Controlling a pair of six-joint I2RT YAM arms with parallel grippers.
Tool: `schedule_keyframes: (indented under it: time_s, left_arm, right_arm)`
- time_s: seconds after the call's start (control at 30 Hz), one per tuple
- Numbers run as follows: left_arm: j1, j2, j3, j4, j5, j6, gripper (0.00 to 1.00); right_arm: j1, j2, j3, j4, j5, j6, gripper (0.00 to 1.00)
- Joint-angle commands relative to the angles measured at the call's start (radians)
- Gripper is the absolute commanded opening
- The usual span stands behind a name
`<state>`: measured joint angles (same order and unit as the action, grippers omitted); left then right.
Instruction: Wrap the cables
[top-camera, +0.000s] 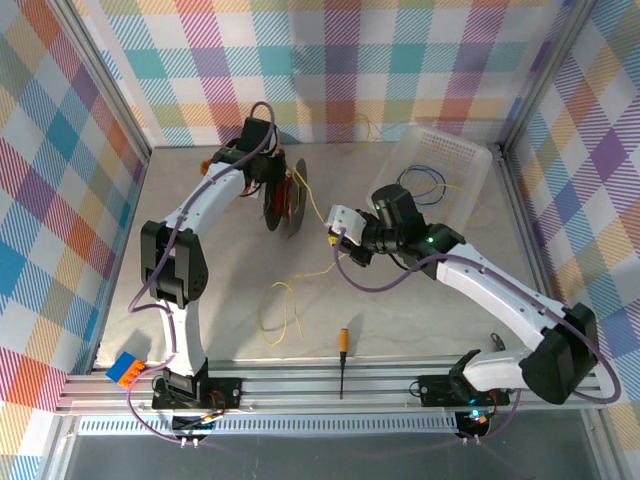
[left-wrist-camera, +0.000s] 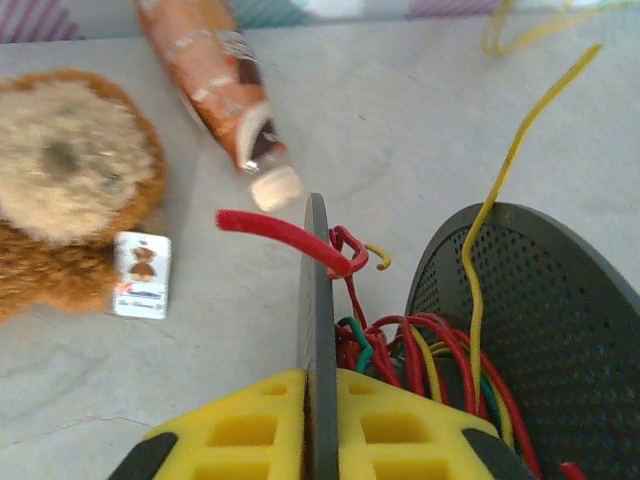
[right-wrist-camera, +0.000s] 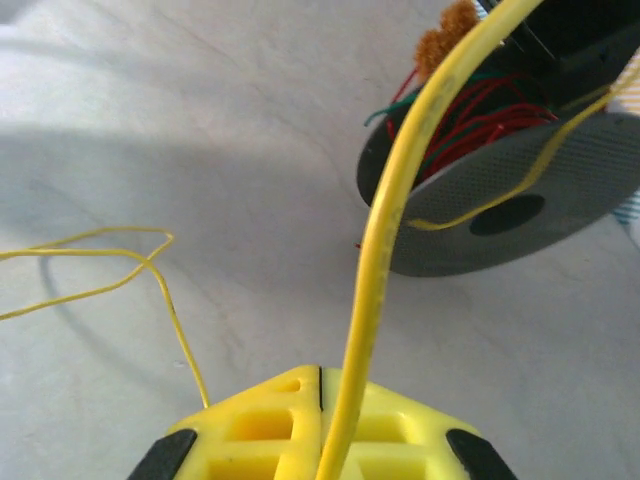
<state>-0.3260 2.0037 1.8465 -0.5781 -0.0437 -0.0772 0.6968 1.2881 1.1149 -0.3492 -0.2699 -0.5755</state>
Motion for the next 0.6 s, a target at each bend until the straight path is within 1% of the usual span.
schedule_keyframes:
  time_s: [0.0, 0.13, 0.3, 0.57]
  left_arm:
    - [-0.010, -0.017, -0.008, 0.038, 0.045, 0.040, 0.17]
    - [-0.010, -0.013, -0.012, 0.031, 0.067, 0.047, 0.26]
    - [-0.010, -0.037, -0.018, 0.033, 0.118, 0.038, 0.37]
    - [0.004, -0.110, -0.053, 0.044, 0.157, 0.027, 0.50]
  right_arm:
    - [-0.019, -0.058, -0.033, 0.050, -0.111, 0.053, 0.00]
    - [-0.036, -0.085, -0.066, 0.071, -0.002, 0.065, 0.00]
    - [-0.065, -0.094, -0.064, 0.100, -0.006, 0.093, 0.00]
    - [-0.083, -0.136, -0.058, 0.119, -0.046, 0.113, 0.00]
